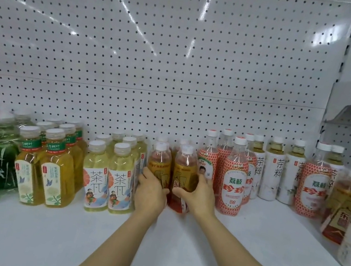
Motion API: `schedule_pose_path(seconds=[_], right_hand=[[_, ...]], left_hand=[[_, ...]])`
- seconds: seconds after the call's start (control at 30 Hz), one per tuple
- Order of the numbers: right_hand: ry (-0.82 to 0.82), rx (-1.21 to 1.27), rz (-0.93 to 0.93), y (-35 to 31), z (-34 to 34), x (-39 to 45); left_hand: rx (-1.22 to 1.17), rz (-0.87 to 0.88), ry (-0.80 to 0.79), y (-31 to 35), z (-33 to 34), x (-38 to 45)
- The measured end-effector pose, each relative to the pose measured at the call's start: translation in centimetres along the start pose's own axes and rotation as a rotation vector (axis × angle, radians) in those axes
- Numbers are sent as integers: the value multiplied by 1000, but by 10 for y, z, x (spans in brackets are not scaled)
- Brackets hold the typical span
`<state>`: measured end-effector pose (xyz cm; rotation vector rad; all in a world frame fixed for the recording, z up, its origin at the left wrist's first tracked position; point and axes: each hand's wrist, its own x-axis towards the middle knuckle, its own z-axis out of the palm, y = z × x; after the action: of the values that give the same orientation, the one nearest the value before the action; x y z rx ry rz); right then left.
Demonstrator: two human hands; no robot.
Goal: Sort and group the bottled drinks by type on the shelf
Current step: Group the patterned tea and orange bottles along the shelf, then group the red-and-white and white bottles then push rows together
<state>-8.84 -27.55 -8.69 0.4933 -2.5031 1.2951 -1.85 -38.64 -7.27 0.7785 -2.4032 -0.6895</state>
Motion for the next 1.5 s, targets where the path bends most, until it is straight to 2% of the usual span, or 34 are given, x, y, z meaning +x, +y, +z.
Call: schedule_pose_path(seconds=[0.07,0.37,0.57,0.67,0.77,0.83,1.03,1.27,1.37,1.5], right_hand=[[16,37,-22,1,2,4],[-109,141,-38,3,1,9],[-111,-45,24,7,-2,-7],[-56,-193,-62,13,-19,-26],[38,-277,-147,22,-49,-49],[89,-307,-176,32,-71,-64],[207,-468,-176,72,-141,-101],[275,-631,-161,136,-219,-126],[313,-652,-184,160,-254,-135],[367,-665,-245,190,-295,-135]], left_hand=[[0,-6,-11,-3,1,0],[61,19,23,2,16,7],[0,39,-10,-6,24,14],[14,145,71,-2,14,-2],[135,338,247,8,7,-20],[144,447,292,20,13,-29],[-36,572,155,85,43,-79],[-244,684,-80,183,88,-144],[-385,661,-186,226,104,-177],[-463,534,-269,275,124,-212]])
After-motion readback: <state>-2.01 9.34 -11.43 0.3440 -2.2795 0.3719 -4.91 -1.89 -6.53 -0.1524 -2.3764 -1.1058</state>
